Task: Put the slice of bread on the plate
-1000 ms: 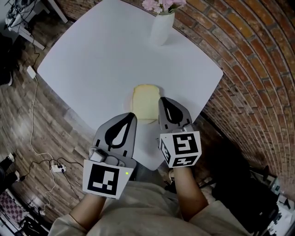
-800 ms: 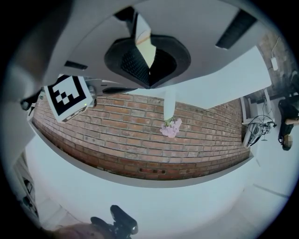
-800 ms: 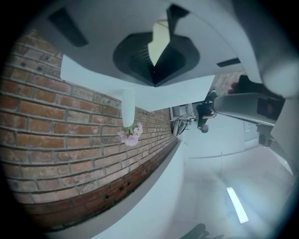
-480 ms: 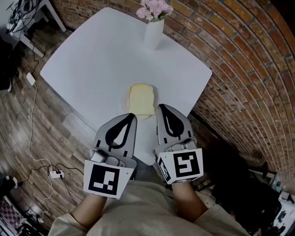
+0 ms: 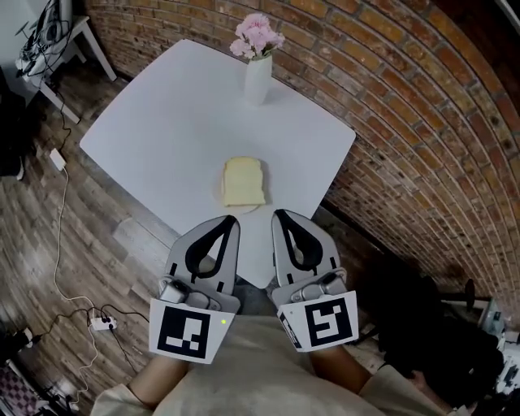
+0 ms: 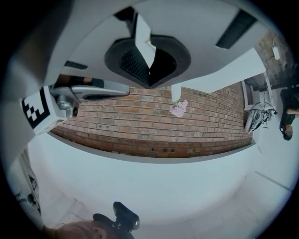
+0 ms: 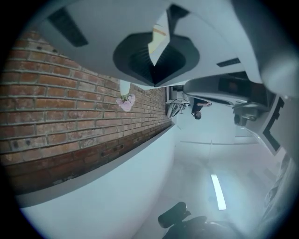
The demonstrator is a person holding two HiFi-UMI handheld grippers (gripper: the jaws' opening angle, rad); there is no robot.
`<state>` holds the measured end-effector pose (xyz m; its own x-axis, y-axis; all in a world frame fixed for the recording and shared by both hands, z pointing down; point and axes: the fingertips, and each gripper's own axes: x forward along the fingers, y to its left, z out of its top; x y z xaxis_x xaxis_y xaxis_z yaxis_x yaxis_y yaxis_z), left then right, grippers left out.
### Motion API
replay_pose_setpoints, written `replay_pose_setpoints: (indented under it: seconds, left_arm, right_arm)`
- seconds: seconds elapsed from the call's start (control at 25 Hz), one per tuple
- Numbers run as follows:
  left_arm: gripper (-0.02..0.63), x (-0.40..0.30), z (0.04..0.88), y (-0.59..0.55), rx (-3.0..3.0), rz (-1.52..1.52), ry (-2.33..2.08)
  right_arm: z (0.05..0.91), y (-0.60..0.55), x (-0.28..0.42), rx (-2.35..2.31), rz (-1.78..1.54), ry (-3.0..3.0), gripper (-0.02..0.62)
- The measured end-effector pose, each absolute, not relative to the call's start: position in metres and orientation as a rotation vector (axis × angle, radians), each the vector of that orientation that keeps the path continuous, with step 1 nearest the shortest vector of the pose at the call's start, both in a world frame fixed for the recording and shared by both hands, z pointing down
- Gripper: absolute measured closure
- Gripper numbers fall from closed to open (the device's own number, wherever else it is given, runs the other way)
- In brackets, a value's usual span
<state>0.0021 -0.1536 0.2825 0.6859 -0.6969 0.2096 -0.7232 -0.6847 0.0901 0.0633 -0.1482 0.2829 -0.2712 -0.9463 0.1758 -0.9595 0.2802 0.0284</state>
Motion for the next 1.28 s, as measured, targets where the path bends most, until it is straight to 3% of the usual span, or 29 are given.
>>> replay_pose_setpoints:
  seconds: [1.28]
  left_arm:
    - [0.595,-0.031,0.278,-0.118,2.818,0.184,-1.054]
  right_arm:
    - [0.277,-0.093,0.016,1.888,0.123,-2.357,0.589]
